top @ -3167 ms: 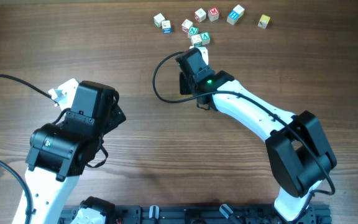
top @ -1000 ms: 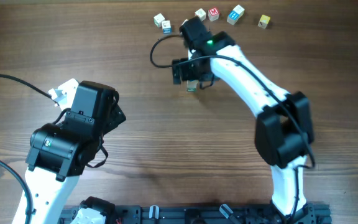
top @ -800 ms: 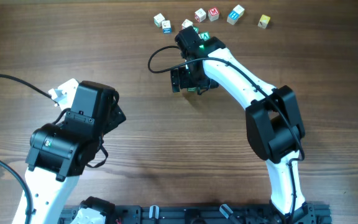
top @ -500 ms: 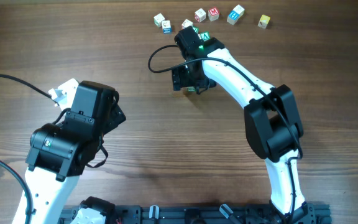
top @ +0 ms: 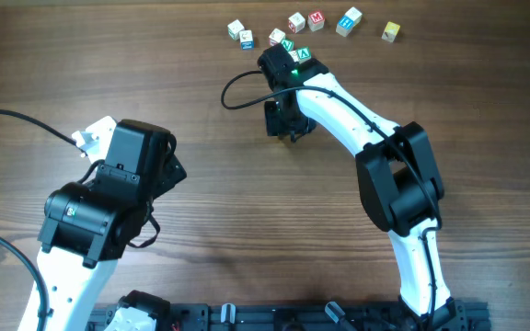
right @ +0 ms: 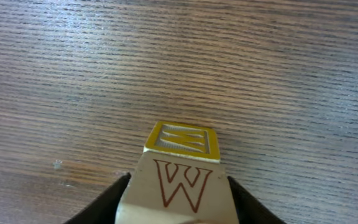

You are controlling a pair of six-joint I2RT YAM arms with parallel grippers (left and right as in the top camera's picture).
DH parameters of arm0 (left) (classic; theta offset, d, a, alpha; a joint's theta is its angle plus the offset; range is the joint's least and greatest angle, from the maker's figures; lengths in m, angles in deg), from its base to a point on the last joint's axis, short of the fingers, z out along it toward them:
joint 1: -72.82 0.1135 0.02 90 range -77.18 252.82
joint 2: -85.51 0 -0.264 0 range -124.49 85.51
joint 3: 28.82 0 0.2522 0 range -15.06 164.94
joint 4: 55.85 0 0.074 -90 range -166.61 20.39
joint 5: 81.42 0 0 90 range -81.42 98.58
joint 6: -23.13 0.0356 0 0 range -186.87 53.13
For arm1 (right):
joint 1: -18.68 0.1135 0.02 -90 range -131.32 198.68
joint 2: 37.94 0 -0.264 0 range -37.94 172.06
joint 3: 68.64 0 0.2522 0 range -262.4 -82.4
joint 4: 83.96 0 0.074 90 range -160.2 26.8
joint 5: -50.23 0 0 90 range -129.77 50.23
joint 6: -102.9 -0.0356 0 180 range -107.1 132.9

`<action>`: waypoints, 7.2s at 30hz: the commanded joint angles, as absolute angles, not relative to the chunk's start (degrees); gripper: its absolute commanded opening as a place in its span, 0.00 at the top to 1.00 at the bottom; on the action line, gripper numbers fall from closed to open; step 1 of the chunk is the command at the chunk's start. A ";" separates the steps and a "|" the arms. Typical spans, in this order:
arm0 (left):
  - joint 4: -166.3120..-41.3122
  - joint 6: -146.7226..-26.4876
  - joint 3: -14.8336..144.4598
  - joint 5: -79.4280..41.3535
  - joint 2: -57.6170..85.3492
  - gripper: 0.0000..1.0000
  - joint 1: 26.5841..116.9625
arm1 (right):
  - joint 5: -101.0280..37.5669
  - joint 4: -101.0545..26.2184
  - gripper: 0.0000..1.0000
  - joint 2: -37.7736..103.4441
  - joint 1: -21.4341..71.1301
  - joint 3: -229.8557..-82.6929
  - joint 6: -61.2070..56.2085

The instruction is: Form a tower

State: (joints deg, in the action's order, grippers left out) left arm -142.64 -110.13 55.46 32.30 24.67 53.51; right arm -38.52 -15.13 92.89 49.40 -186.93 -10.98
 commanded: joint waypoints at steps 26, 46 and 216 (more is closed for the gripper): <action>-142.49 -111.05 54.96 32.00 24.76 0.00 54.08 | -45.75 -3.46 0.93 92.03 43.31 -192.41 -14.24; -142.49 -111.05 54.96 32.00 24.76 0.00 54.08 | -39.70 -9.15 0.95 92.01 39.52 -182.78 -7.96; -142.49 -111.05 54.96 32.00 24.76 0.00 54.08 | -28.46 -2.63 0.04 92.06 33.34 -188.02 70.57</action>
